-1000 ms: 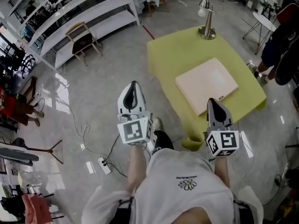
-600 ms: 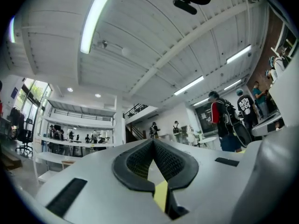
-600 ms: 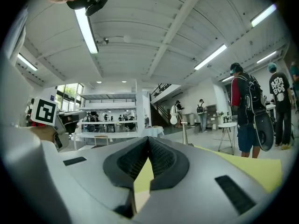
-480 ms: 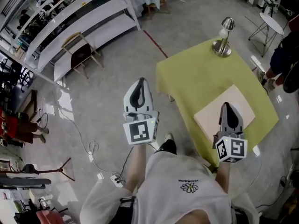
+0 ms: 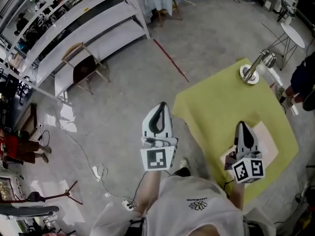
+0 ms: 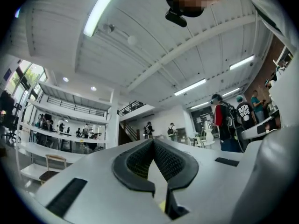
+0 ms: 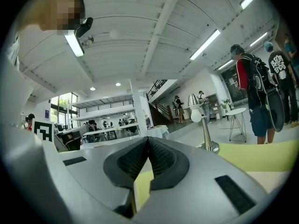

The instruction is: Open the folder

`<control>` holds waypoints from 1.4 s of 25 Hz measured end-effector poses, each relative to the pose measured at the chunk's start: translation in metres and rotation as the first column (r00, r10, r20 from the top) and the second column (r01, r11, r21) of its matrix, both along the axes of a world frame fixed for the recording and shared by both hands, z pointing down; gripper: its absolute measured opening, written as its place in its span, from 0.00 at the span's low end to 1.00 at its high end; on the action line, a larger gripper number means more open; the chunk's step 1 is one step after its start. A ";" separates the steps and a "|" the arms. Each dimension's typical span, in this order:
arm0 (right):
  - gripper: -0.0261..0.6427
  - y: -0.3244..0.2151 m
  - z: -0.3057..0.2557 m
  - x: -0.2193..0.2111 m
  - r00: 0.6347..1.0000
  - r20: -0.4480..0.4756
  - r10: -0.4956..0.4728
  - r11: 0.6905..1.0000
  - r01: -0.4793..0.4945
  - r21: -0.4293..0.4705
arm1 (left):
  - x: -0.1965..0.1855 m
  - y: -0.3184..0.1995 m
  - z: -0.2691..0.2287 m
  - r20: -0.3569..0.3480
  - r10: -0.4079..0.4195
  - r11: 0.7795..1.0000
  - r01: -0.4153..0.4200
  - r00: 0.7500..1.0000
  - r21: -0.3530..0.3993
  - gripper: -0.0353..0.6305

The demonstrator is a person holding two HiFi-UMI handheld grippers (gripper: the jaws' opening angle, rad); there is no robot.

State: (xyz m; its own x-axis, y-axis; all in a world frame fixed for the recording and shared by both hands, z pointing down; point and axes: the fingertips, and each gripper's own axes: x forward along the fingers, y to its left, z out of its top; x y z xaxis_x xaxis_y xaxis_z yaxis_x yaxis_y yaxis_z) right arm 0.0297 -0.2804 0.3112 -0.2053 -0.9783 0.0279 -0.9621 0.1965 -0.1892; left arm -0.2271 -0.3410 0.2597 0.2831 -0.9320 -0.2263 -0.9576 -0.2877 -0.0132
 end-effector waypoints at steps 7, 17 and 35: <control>0.06 -0.022 -0.003 -0.001 0.998 0.011 0.059 0.998 -0.059 0.007 | 0.021 -0.048 0.023 -0.001 0.122 0.991 -0.122 0.993 -0.061 0.06; 0.06 0.043 0.000 0.047 0.945 0.026 0.327 0.943 -0.328 0.060 | 0.128 -0.047 0.030 0.026 0.443 0.896 -0.441 0.896 -0.056 0.06; 0.06 0.287 0.035 0.130 0.683 -0.006 0.731 0.681 -0.730 -0.056 | 0.313 0.166 0.030 0.058 0.883 0.468 -0.881 0.465 -0.072 0.06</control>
